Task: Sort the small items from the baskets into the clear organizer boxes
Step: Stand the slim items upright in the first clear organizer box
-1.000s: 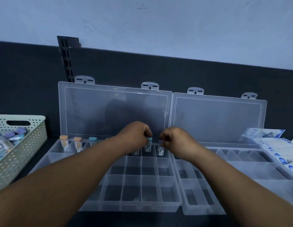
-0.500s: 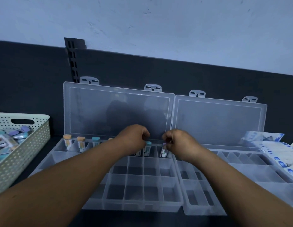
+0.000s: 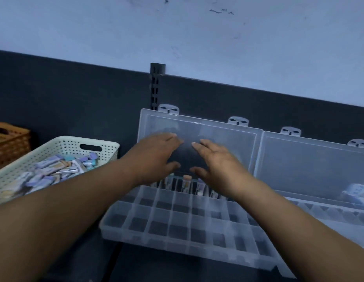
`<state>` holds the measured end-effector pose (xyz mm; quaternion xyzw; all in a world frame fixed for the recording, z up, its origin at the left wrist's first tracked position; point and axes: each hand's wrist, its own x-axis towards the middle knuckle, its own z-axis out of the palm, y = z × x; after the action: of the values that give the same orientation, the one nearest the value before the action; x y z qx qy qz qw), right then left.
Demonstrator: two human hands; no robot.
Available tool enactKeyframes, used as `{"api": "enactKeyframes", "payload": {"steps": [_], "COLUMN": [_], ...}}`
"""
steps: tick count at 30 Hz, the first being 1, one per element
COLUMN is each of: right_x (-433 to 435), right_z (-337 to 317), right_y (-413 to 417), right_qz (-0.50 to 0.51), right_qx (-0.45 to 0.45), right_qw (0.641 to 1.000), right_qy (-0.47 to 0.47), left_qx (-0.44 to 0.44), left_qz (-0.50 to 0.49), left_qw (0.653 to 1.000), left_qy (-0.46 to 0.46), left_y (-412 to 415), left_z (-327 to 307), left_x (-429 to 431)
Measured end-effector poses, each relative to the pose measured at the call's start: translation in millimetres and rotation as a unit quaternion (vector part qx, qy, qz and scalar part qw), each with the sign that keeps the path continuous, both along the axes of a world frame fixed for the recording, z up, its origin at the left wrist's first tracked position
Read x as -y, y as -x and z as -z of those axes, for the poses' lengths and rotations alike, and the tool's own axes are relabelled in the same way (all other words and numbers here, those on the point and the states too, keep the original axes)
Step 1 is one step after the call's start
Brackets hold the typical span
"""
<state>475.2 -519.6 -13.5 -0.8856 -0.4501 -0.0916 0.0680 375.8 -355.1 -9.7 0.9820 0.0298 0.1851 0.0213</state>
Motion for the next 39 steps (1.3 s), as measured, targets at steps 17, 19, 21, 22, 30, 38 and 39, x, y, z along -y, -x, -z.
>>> {"api": "enactKeyframes", "payload": {"steps": [17, 19, 21, 22, 30, 38, 39], "right_x": [-216.7, -230.2, -241.7, -246.4, -268.7, -293.5, -296.6], "right_z": [8.9, 12.0, 16.4, 19.3, 30.8, 36.6, 38.3], "right_y": [128.2, 133.3, 135.9, 136.6, 129.2, 120.7, 120.4], "right_qz": [-0.159, -0.158, -0.152, -0.150, -0.117, -0.076, -0.071], "right_qx": [-0.026, -0.045, -0.068, -0.074, -0.085, -0.108, -0.105], "right_qw": [0.986, 0.985, 0.982, 0.981, 0.979, 0.983, 0.984], "right_qy": [0.042, 0.060, 0.086, 0.102, 0.144, 0.129, 0.127], "left_qx": [-0.077, -0.099, -0.123, -0.137, -0.216, -0.181, -0.176], "left_qz": [-0.157, -0.147, -0.125, -0.116, -0.060, -0.069, -0.078], "left_qw": [0.984, 0.981, 0.981, 0.981, 0.974, 0.981, 0.981], "left_qy": [0.040, 0.075, 0.084, 0.076, 0.042, 0.025, 0.029], "left_y": [164.1, 167.7, 169.0, 169.2, 163.3, 166.9, 167.0], "left_z": [15.9, 21.2, 26.9, 30.0, 43.4, 48.1, 48.4], "left_x": [-198.5, -206.0, -212.0, -214.1, -220.4, -218.1, -217.8]}}
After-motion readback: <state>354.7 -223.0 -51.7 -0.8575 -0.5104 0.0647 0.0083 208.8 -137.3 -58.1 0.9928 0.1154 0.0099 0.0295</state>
